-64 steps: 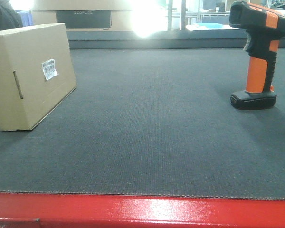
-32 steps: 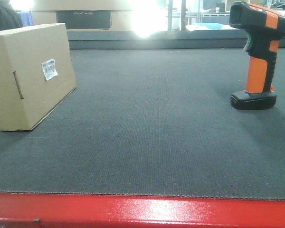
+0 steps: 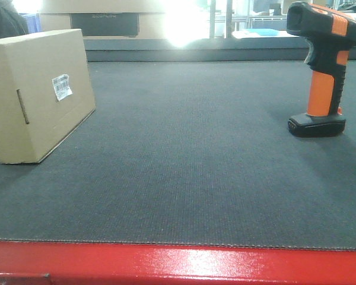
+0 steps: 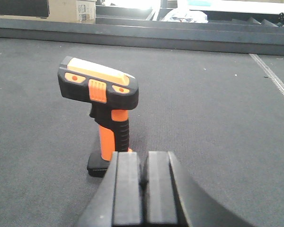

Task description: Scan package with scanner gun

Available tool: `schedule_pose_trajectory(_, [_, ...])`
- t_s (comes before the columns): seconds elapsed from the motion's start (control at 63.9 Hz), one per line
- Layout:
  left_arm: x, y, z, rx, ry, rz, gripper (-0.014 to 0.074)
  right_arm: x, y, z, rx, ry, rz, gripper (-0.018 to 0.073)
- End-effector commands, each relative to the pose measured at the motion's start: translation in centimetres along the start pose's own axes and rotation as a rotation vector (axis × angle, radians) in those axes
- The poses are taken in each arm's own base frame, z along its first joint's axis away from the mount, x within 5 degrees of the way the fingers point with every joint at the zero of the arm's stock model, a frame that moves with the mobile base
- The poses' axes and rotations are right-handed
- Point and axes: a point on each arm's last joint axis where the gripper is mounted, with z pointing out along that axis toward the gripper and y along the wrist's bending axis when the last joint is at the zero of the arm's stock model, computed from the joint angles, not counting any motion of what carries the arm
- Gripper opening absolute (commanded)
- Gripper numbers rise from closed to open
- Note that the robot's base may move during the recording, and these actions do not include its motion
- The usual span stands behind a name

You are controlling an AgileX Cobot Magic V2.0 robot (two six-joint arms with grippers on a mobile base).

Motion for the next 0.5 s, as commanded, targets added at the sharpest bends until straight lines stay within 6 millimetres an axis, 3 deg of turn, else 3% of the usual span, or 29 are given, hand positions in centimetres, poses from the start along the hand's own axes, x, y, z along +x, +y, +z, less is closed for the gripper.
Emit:
schedule_pose_trajectory(0.0, [-0.14,0.04,-0.08,-0.005,-0.024,0.003,-0.0111,-0.14,-0.15,-0.09,0.015,-0.025,-0.009,-0.0153])
schedule_pose_trajectory(0.485, [-0.05,0.04,-0.05,-0.006,-0.019,0.005,-0.0111,-0.14,-0.15,-0.09,0.015,-0.025,-0.009,-0.0153])
